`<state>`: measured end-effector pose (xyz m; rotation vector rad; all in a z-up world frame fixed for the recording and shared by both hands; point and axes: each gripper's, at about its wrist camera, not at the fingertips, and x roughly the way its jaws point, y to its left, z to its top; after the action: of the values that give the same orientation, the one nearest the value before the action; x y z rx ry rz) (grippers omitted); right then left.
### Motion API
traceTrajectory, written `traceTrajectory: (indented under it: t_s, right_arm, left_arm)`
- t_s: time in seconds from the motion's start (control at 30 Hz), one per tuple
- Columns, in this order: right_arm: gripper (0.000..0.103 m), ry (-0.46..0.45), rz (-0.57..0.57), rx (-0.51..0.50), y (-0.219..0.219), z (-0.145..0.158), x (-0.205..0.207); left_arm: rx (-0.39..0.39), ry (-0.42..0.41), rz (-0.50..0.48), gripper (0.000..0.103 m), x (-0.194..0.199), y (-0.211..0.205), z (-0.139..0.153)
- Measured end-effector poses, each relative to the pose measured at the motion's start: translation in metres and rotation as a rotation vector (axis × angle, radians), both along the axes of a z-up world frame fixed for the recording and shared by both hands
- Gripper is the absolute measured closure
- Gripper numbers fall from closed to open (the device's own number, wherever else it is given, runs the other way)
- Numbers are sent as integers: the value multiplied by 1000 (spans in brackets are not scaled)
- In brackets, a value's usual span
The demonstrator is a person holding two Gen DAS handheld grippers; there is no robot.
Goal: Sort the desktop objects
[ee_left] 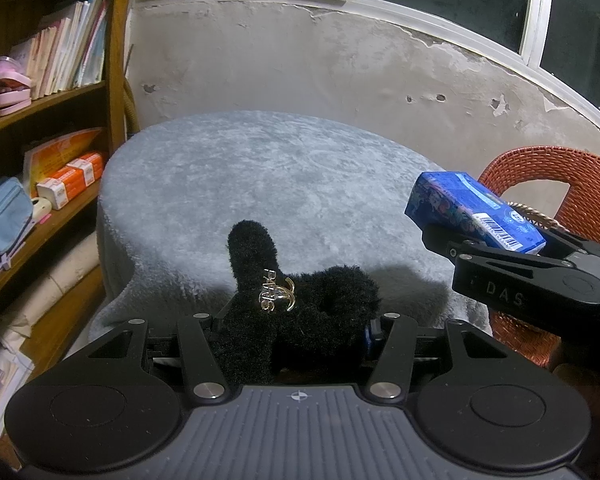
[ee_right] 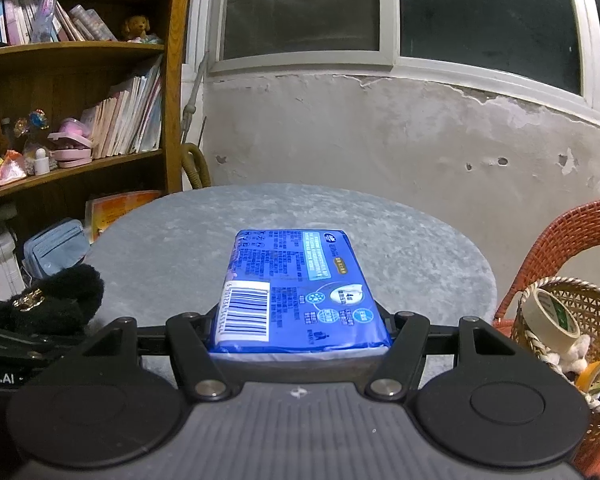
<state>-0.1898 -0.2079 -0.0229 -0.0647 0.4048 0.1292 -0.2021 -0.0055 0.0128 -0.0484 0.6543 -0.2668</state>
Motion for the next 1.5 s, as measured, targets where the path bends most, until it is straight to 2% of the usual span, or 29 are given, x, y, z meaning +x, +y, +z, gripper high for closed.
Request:
traceTrajectory:
  t_s: [1.5]
  right_arm:
    - [42,9,-7,-12,4,0,-3]
  left_arm:
    - [-3,-1,1,43,-3,-3,-2]
